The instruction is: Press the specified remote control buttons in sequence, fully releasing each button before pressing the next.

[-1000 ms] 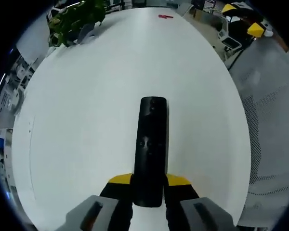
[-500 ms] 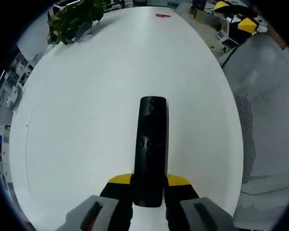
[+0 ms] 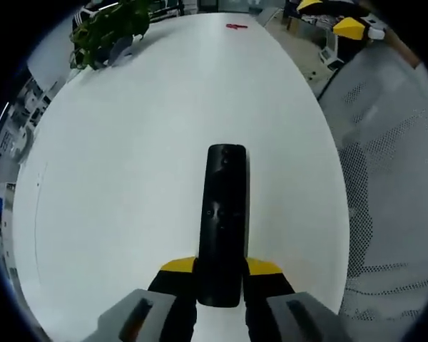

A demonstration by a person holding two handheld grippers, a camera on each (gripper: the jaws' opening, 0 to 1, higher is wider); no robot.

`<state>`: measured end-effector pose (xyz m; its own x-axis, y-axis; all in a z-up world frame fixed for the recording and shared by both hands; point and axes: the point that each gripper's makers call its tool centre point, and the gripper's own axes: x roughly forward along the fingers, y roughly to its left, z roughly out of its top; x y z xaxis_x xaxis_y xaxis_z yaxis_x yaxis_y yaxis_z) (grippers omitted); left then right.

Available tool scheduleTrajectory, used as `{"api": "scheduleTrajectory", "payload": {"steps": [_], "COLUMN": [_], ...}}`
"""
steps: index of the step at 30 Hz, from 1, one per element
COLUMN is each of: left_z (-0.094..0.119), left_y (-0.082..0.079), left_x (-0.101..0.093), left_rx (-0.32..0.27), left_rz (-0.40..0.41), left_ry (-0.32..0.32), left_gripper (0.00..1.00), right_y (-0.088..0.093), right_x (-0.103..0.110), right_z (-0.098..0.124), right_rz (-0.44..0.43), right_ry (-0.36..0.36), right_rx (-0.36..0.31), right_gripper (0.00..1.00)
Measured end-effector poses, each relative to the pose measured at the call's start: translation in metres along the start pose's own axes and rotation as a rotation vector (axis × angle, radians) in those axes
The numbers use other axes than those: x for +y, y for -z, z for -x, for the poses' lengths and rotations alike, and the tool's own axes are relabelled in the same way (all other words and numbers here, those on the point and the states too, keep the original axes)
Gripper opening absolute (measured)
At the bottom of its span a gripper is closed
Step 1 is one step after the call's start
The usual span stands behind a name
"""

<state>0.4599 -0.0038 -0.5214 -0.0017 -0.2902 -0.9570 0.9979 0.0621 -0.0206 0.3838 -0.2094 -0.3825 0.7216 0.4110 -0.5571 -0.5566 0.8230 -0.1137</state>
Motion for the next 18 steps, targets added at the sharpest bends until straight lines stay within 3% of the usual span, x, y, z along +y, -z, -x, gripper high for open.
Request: {"api": "scheduleTrajectory", "payload": {"steps": [18], "left_z": [0.0], "left_y": [0.001], "left_x": [-0.031], "left_rx": [0.001], "left_rz": [0.012], "left_ry": [0.07], "left_gripper": [0.24], "right_y": [0.001], "right_x": [0.002], "right_z": [-0.001], "right_rz": [0.007], "right_ry": [-0.01], "right_rx": [0.005], "right_gripper": [0.26]}}
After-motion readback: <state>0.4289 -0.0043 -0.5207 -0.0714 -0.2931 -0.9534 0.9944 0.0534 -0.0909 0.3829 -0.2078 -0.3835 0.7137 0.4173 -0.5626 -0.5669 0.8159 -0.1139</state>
